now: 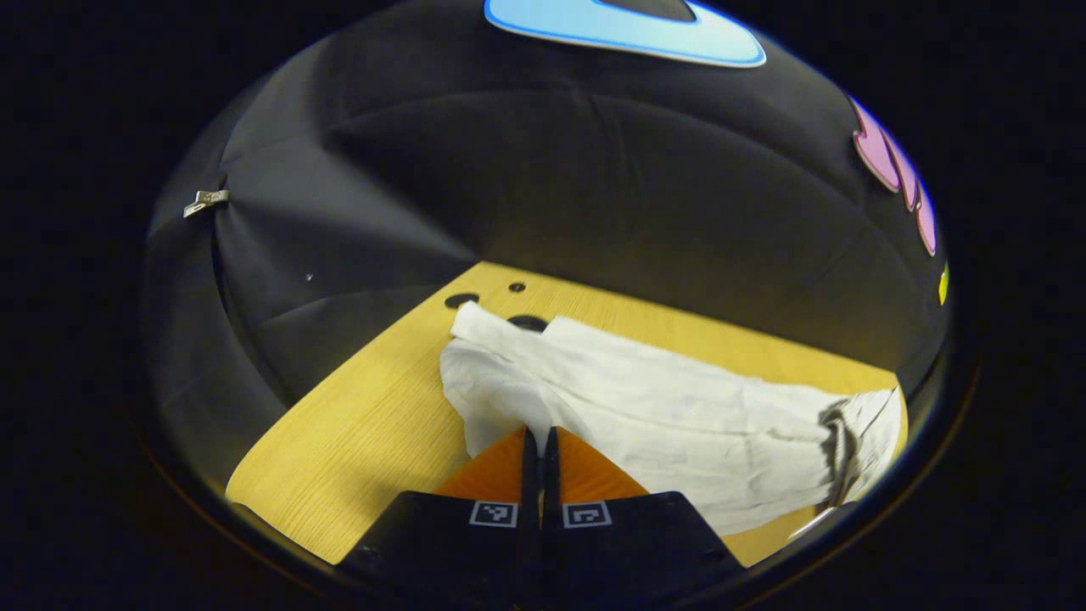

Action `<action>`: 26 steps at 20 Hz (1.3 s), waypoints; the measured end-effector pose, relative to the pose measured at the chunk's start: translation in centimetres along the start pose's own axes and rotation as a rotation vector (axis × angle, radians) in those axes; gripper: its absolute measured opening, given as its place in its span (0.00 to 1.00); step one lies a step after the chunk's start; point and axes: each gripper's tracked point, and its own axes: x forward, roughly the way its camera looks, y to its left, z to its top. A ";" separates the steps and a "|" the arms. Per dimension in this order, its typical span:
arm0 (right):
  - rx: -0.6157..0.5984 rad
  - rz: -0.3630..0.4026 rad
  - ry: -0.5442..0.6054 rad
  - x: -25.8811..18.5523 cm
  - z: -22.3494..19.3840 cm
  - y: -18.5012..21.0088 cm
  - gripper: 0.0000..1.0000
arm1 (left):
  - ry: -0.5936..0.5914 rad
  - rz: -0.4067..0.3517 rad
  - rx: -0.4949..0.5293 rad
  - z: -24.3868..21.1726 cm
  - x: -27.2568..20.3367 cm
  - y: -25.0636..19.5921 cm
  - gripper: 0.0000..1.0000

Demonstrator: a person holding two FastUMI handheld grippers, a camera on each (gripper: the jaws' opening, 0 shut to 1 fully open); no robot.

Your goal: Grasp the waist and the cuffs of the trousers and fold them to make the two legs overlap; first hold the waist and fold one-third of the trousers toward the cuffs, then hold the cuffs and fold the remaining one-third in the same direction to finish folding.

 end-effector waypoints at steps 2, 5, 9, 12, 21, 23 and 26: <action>0.015 -0.014 -0.001 -0.6 0.7 -0.8 0.99 | -0.029 -0.030 -0.012 2.0 -1.0 -1.5 0.05; -0.009 -0.035 -0.017 -3.0 3.3 -3.6 0.99 | -0.093 -0.105 -0.052 6.4 -4.5 -5.9 0.05; -0.006 -0.077 -0.031 -5.0 4.6 -6.7 0.99 | -0.135 -0.184 -0.024 9.2 -7.8 -11.6 0.05; 0.014 -0.095 -0.047 -6.7 6.2 -8.9 0.99 | -0.157 -0.287 -0.007 10.6 -11.4 -19.1 0.05; 0.027 -0.158 -0.094 -11.6 9.2 -14.7 0.99 | -0.150 -0.479 0.036 9.5 -18.0 -34.2 0.05; 0.025 -0.168 -0.098 -12.2 9.2 -15.6 0.99 | -0.127 -0.520 0.052 8.0 -18.7 -37.2 0.05; 0.026 -0.178 -0.097 -12.7 9.1 -16.8 0.99 | -0.087 -0.567 0.088 5.6 -19.8 -40.9 0.05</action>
